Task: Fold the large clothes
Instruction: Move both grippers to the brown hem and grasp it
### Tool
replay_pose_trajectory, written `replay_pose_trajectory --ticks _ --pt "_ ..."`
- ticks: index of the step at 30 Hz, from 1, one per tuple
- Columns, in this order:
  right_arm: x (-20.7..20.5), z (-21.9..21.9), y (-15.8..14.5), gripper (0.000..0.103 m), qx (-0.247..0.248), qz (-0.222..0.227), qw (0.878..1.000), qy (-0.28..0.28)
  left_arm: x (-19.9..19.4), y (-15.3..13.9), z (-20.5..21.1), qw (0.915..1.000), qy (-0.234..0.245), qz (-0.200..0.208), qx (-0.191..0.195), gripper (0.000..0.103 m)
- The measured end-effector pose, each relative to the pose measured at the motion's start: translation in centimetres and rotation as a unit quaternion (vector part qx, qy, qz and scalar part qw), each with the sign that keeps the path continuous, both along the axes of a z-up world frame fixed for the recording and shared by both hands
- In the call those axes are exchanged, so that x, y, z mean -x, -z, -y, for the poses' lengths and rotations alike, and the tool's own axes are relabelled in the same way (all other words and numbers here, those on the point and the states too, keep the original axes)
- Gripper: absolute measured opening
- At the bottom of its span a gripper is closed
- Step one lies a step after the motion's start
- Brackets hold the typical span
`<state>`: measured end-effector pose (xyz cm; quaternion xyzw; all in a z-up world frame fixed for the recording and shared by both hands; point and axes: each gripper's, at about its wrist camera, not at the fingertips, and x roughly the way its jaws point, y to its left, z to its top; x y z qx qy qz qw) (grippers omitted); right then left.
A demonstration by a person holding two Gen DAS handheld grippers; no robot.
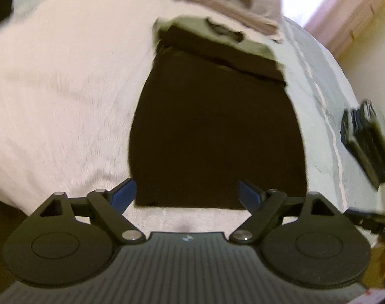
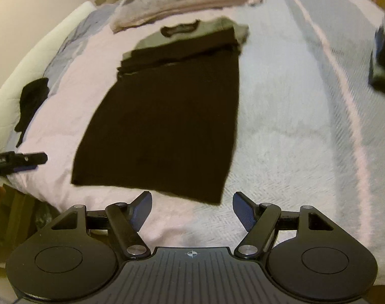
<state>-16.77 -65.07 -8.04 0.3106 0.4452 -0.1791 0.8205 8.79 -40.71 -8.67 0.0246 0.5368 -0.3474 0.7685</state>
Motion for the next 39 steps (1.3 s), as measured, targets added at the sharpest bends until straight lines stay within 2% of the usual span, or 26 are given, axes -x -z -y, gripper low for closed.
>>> replay_pose_trajectory --ticks 4,8,11,13,14,16,17,18,19,20,24,27,31,35,39 --pt "0.0 3.2 5.4 0.068 -0.06 0.029 0.997 0.039 -3.7 5.7 -1.5 0.9971 -0.043 -0.055 0.031 0.071" --pt "0.1 6.2 9.2 0.064 -0.119 0.061 0.988 0.074 -6.3 9.0 -2.5 0.9902 -0.065 -0.099 0.073 0.07" --pt "-0.1 7.8 11.0 0.053 -0.173 0.104 0.976 0.081 -6.9 10.7 -2.4 0.986 -0.057 -0.121 0.1 0.07" --pt "-0.5 8.6 11.9 0.037 -0.202 0.118 0.969 0.082 -7.6 11.6 -2.3 0.9819 -0.053 -0.138 0.119 0.07" --pt "-0.7 8.8 12.3 0.034 -0.216 0.124 0.965 0.081 -7.8 11.8 -2.3 0.9796 -0.049 -0.145 0.13 0.07" --pt "-0.9 9.0 13.0 0.023 -0.236 0.127 0.96 0.08 -8.3 12.3 -1.8 0.9761 -0.032 -0.161 0.143 0.052" --pt "-0.9 9.0 13.3 0.021 -0.246 0.13 0.957 0.081 -8.5 12.6 -1.5 0.9753 -0.023 -0.169 0.141 0.033" --pt "-0.8 9.0 13.3 0.014 -0.249 0.131 0.956 0.083 -8.6 13.0 -1.2 0.975 -0.014 -0.178 0.133 0.019" --pt "-0.5 9.0 13.4 0.008 -0.25 0.131 0.955 0.088 -8.6 13.3 -0.9 0.9751 -0.005 -0.183 0.125 0.013" --pt "-0.3 9.1 13.3 0.004 -0.25 0.131 0.955 0.091 -8.5 13.4 -0.8 0.9752 0.002 -0.184 0.123 0.011" --pt "0.7 8.9 12.2 0.002 -0.239 0.147 0.956 0.091 -8.4 12.6 -1.6 0.9739 0.002 -0.177 0.142 0.006" --pt "1.3 8.6 10.8 0.002 -0.227 0.156 0.957 0.087 -7.6 10.8 -2.7 0.974 0.011 -0.148 0.171 0.005" --pt "2.6 8.2 8.9 0.002 -0.221 0.178 0.954 0.094 -6.9 8.7 -5.0 0.9717 -0.006 -0.131 0.196 0.005" --pt "4.3 6.6 7.4 0.001 -0.231 0.184 0.949 0.107 -5.4 6.6 -8.2 0.9725 -0.022 -0.123 0.197 0.002" --pt "5.7 3.9 6.4 0.001 -0.249 0.159 0.95 0.102 -3.2 5.4 -11.6 0.972 -0.045 -0.134 0.188 0.002"
